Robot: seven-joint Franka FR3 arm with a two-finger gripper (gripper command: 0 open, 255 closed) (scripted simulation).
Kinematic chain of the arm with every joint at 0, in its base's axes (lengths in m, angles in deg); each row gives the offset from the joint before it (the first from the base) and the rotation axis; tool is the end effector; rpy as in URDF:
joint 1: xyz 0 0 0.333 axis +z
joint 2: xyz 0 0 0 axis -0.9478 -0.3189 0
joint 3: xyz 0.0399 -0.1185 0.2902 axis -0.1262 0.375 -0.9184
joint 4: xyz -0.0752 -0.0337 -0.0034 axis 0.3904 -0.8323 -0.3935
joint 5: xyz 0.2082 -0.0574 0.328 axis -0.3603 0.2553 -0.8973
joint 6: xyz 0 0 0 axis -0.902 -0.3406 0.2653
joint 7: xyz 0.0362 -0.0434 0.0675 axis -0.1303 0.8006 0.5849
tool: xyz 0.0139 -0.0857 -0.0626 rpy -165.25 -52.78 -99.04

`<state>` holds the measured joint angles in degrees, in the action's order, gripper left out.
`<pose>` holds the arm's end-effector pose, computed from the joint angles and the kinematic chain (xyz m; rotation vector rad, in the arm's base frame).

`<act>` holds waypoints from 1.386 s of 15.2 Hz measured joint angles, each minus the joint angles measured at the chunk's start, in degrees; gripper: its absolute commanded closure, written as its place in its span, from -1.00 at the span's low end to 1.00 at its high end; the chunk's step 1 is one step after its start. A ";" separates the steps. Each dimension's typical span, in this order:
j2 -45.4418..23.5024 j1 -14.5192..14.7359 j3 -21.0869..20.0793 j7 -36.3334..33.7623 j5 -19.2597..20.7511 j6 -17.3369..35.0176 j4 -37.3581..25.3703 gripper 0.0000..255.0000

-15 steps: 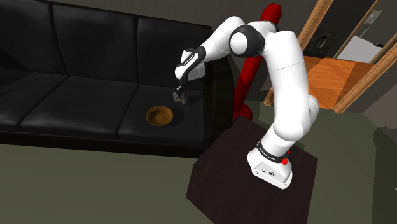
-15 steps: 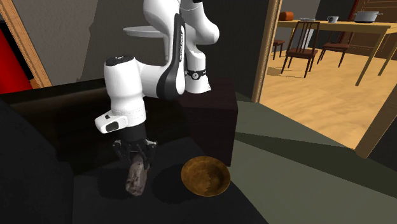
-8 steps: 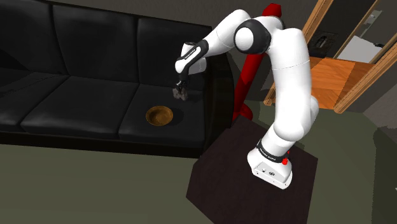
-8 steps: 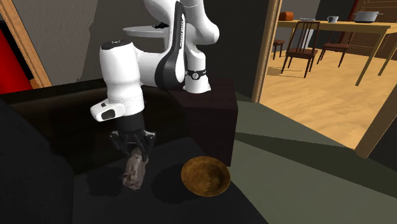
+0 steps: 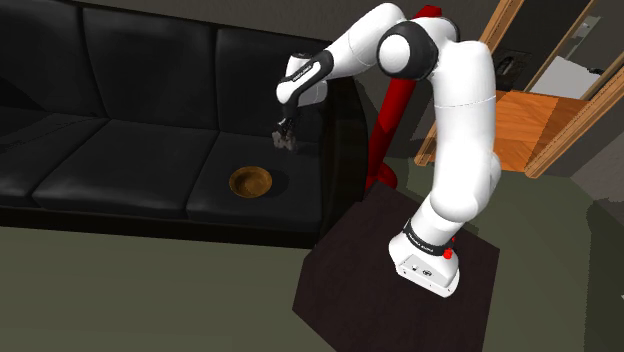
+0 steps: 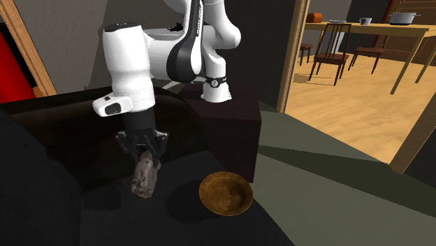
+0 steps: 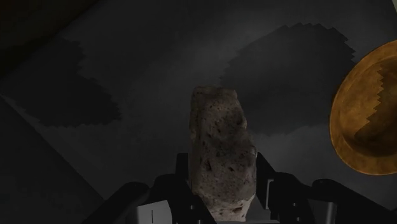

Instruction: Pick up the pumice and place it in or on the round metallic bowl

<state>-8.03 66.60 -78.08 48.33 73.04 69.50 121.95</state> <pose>0.6399 -0.1176 0.2328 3.1348 0.0867 0.1621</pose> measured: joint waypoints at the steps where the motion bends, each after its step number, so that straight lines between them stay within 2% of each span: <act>1: 0.55 0.07 0.06 -0.09 0.09 -0.42 0.12 1.00; 4: 2.12 0.29 0.28 -0.41 0.41 -2.11 -0.01 1.00; 7: 3.72 2.21 0.20 -2.74 1.02 -2.16 1.48 1.00; 13: 7.09 9.18 -0.50 -11.66 3.14 -1.07 5.78 1.00; 21: 8.43 17.39 -1.82 -22.98 5.76 -1.39 6.75 1.00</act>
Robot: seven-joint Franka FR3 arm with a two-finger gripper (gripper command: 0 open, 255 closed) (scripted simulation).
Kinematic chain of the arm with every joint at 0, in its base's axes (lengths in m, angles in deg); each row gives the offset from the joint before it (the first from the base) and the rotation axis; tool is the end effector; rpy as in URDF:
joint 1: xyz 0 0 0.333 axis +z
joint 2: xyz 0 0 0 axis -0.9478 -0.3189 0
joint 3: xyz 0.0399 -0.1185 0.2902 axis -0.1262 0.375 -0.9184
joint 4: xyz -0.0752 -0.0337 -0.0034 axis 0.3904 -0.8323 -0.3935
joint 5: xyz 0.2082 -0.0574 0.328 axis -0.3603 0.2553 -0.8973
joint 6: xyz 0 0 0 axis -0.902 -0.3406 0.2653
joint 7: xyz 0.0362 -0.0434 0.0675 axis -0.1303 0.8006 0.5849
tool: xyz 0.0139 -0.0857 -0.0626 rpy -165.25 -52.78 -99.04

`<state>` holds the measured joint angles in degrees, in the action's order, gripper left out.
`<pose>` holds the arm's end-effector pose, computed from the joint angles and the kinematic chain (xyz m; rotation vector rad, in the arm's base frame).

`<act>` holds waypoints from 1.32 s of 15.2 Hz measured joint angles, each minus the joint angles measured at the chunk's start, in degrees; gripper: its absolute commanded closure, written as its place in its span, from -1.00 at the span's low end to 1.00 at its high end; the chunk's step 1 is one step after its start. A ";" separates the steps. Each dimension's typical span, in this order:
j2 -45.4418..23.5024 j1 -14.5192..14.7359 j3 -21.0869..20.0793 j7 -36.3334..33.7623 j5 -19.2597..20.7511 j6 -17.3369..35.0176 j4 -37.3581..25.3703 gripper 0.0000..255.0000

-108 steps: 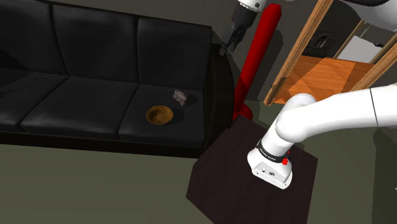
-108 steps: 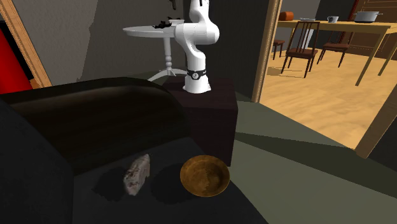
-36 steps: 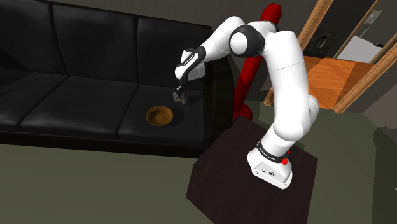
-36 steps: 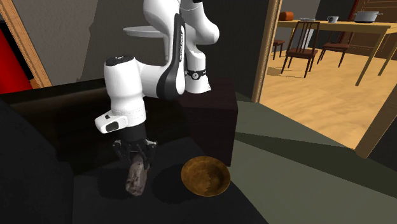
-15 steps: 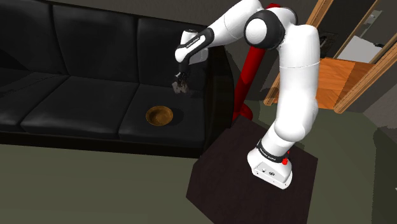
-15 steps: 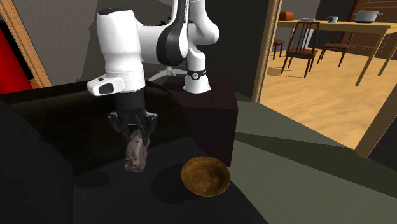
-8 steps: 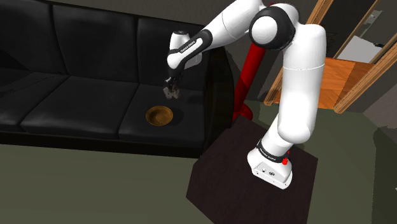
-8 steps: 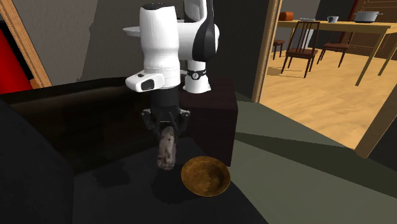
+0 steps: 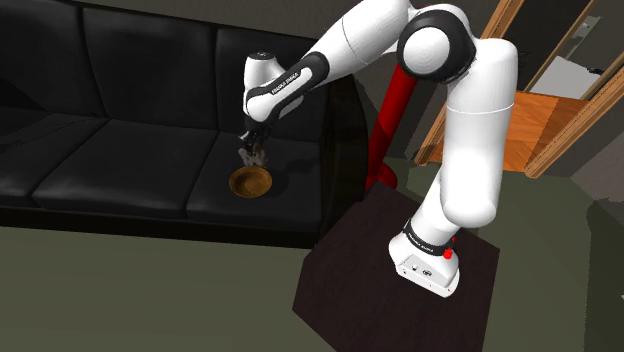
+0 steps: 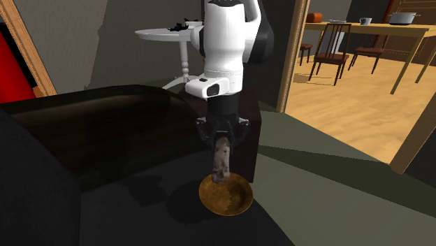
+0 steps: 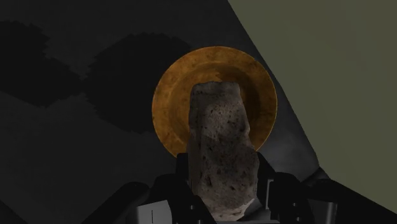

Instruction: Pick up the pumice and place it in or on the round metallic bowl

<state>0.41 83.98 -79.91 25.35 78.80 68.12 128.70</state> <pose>0.6147 0.0935 0.2737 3.1348 0.0897 0.1621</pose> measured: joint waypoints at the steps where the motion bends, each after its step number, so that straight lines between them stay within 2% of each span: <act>1: -0.02 0.56 -0.11 -0.78 0.17 -0.14 -0.14 1.00; 20: -9.34 0.60 -0.73 -1.17 -0.42 9.17 -0.12 1.00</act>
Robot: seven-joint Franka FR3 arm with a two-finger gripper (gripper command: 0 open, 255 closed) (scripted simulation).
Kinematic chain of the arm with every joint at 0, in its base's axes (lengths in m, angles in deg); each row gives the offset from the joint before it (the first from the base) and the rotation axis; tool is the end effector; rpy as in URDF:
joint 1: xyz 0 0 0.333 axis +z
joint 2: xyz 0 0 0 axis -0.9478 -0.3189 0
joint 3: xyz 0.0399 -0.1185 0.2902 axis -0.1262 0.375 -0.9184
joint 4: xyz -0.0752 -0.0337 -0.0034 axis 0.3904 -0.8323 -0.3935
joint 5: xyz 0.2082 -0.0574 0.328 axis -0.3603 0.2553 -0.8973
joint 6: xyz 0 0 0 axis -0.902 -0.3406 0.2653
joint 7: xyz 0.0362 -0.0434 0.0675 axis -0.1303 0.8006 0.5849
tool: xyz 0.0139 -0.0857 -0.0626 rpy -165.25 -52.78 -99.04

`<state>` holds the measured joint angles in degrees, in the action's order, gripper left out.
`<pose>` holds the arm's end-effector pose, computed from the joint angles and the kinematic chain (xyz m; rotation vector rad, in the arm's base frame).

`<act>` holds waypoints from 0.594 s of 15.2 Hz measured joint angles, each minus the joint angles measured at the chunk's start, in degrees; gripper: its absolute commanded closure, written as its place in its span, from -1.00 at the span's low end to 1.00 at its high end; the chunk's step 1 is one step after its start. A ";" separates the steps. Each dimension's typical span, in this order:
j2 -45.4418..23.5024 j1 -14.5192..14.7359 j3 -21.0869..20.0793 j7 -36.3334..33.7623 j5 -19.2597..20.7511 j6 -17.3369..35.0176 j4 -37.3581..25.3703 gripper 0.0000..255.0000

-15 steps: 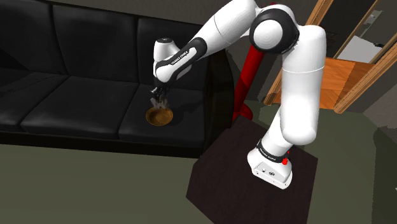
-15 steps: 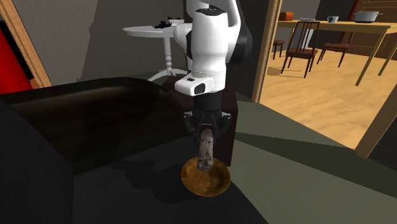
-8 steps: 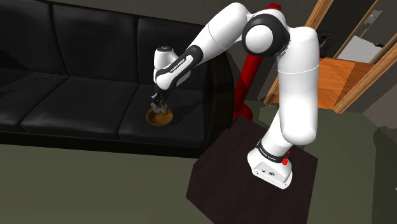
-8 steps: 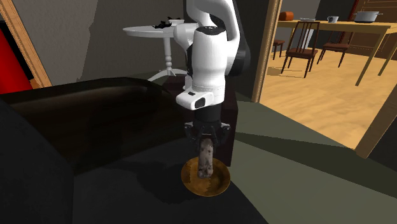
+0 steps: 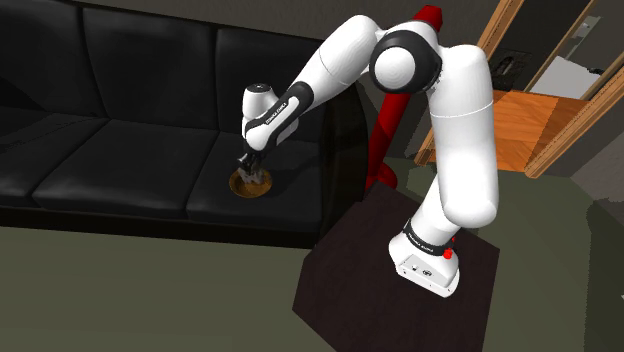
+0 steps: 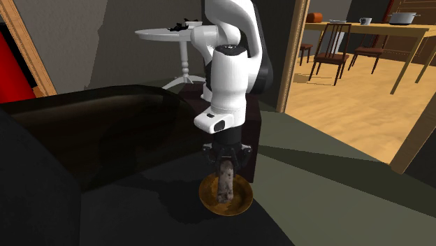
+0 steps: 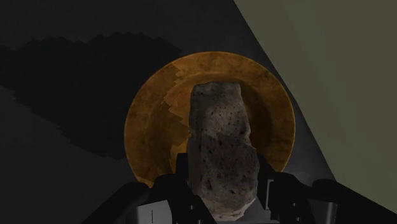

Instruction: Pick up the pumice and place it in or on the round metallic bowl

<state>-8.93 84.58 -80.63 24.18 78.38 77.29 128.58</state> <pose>0.6124 0.1062 0.1887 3.1347 0.0865 0.1613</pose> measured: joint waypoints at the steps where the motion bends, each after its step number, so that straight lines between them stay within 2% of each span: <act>1: -0.03 0.00 0.00 0.00 0.00 0.05 0.01 1.00; 4: -0.06 0.00 0.00 0.00 -0.01 0.10 0.02 1.00; 5: -0.06 0.00 0.00 0.00 -0.01 0.10 0.02 -1.00; 9: -0.04 -0.01 0.00 0.00 -0.01 0.11 0.01 -1.00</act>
